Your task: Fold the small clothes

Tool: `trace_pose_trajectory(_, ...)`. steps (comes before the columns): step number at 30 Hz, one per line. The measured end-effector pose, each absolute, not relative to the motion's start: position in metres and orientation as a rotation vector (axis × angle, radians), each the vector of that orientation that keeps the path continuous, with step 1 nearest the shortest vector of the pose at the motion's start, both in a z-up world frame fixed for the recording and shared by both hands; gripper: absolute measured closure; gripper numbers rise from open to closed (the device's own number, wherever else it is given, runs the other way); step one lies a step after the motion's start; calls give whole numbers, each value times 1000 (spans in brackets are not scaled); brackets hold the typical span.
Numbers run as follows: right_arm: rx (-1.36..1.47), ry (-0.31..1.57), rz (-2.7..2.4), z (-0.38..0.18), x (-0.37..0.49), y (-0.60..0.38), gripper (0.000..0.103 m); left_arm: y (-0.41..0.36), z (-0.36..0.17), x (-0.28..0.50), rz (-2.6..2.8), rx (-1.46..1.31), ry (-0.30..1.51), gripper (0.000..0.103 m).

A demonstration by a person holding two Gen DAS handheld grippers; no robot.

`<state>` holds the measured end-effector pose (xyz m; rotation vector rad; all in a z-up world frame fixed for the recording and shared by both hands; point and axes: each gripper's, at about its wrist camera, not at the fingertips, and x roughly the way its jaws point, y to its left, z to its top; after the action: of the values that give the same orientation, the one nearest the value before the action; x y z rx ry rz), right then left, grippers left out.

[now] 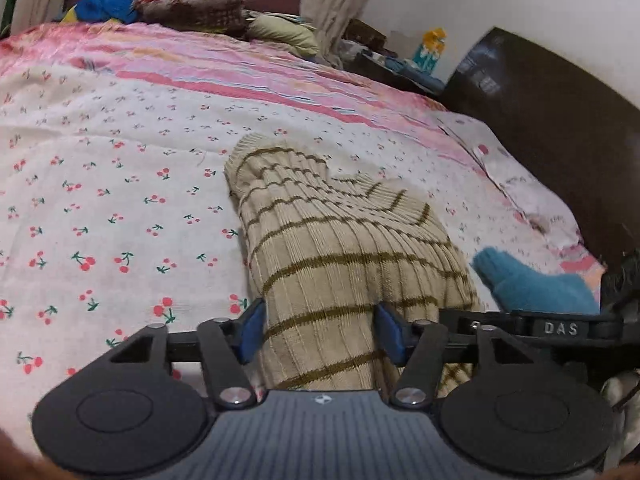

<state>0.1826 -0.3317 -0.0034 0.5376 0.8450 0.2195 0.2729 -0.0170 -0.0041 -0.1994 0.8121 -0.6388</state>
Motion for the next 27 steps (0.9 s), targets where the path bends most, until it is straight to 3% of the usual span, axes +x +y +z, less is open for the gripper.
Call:
trace_pose_trajectory(2,588,865,243,-6,178,-331,69,-14,-1,266,-645,-194,817,52)
trace_pose_trajectory(5,623,874,268,1,164,-329,74,-6,10,249,-671,-190,831,56)
trace_pose_trajectory(11,487,936,241,18,106,-323,74,8,13,192,-678,-100,899,58)
trace_pose_trajectory(13,349,931,158,23,88,-317,68,6,11,176,-610,-38,892,57)
trace_pose_trajectory(21,156,724,79,74,37,-279,68,3,30,137,-506,67,826,57)
trace_pose_trajectory(27,61,797,66,49,43,-250,70,3,41,121,-478,74,820,56)
